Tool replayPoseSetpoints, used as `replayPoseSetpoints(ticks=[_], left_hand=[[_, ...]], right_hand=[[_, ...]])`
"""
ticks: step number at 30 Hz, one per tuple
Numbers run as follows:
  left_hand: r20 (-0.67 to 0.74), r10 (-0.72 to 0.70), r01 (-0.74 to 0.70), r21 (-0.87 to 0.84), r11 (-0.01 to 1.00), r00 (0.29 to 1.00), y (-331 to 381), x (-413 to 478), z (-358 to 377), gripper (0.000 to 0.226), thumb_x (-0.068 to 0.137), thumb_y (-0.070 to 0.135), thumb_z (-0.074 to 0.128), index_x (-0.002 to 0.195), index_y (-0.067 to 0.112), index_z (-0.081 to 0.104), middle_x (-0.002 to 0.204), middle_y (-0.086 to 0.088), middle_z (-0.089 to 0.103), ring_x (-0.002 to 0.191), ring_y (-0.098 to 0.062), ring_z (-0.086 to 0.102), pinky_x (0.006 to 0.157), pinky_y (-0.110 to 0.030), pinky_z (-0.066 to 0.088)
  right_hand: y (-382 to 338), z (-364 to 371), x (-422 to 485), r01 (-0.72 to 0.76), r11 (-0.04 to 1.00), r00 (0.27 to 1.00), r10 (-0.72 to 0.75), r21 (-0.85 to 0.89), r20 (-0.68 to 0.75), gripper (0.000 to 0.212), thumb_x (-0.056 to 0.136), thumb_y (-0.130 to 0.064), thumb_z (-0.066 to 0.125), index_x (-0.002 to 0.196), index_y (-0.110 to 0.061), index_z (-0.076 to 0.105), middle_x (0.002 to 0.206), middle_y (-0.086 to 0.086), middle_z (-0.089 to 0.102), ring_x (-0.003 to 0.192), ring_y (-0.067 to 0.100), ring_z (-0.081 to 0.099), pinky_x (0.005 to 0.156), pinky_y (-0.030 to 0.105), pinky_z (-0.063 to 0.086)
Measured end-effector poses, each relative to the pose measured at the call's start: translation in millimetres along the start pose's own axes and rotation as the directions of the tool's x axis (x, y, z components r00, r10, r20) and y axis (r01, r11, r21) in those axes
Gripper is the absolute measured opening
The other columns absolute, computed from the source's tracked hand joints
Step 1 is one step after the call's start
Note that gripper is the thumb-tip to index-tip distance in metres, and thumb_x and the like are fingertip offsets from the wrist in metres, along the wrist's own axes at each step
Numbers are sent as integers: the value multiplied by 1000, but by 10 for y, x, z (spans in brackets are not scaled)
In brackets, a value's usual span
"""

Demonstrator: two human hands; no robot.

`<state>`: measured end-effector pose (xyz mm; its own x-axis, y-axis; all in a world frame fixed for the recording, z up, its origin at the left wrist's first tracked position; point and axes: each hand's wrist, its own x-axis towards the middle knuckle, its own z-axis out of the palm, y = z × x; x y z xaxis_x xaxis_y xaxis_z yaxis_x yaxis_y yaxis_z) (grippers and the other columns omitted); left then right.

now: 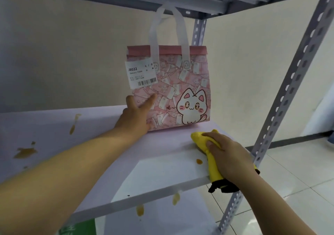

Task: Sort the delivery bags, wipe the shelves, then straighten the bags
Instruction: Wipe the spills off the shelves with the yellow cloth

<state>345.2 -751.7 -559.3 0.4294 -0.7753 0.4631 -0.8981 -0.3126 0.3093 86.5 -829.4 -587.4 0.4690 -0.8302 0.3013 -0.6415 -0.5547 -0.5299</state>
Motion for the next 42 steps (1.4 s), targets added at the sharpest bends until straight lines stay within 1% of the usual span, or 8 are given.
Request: replayPoseSetpoints(ticks=[7, 12, 19, 23, 28, 32, 36, 42], left_hand=[[70, -6, 6, -3, 1000, 998, 23, 334, 152, 90, 79, 24, 67, 142, 47, 6, 123, -6, 15, 102, -32, 51, 88, -38, 47], [108, -28, 28, 8, 1000, 994, 47, 326, 168, 90, 77, 30, 71, 144, 41, 11, 130, -10, 16, 116, -35, 44, 98, -41, 41], [186, -19, 6, 71, 997, 982, 37, 166, -40, 88, 78, 37, 68, 145, 39, 10, 137, -12, 18, 118, -35, 44, 96, -38, 42], [186, -45, 39, 37, 999, 982, 62, -47, -243, 77, 78, 43, 66, 140, 38, 22, 136, -11, 22, 116, -34, 47, 94, -38, 44], [108, -16, 16, -7, 1000, 994, 238, -470, -581, 54, 81, 46, 62, 129, 34, 43, 130, -3, 40, 114, -23, 48, 88, -30, 38], [-64, 114, -115, -15, 993, 991, 361, -1045, -772, 30, 85, 42, 59, 111, 28, 61, 111, 9, 60, 85, -8, 50, 72, -11, 30], [-49, 133, -135, -42, 990, 990, 398, -1568, -739, 29, 86, 46, 53, 109, 30, 62, 106, 16, 58, 83, -4, 47, 72, -19, 34], [-60, 172, -171, 22, 985, 983, 396, -1945, -439, 18, 83, 24, 66, 97, 13, 69, 97, 1, 67, 87, -22, 62, 75, -28, 46]], right_hand=[[5, 45, -12, 25, 998, 1000, -25, -63, -9, 31, 96, -43, 37, 126, -46, 46, 137, -15, 48, 117, 20, 48, 84, 33, 40], [3, 42, -18, 15, 997, 1000, -15, -77, -11, 32, 96, -45, 36, 126, -47, 46, 138, -15, 47, 118, 22, 47, 82, 33, 37], [-20, -14, -35, 8, 1000, 999, -8, -8, 39, 31, 96, -46, 36, 125, -51, 46, 142, -14, 44, 123, 23, 44, 86, 33, 35], [-114, -41, -101, -2, 999, 998, 5, -52, 67, 32, 94, -47, 37, 125, -53, 46, 140, -13, 46, 122, 23, 44, 92, 36, 37], [-454, 115, -365, 263, 962, 952, -248, -67, 181, 31, 93, -47, 41, 122, -52, 50, 139, -21, 45, 122, 20, 42, 98, 39, 36], [-593, 184, -490, 430, 902, 882, -408, -47, 237, 33, 94, -46, 42, 126, -49, 49, 142, -19, 42, 123, 20, 41, 99, 42, 34], [-356, 21, -374, 351, 936, 904, -337, -7, 263, 33, 93, -44, 44, 125, -51, 49, 141, -17, 44, 124, 19, 42, 101, 40, 35], [100, -108, -226, 59, 979, 998, -62, -197, -12, 34, 95, -44, 38, 127, -46, 47, 142, -10, 45, 118, 29, 46, 95, 42, 37]])
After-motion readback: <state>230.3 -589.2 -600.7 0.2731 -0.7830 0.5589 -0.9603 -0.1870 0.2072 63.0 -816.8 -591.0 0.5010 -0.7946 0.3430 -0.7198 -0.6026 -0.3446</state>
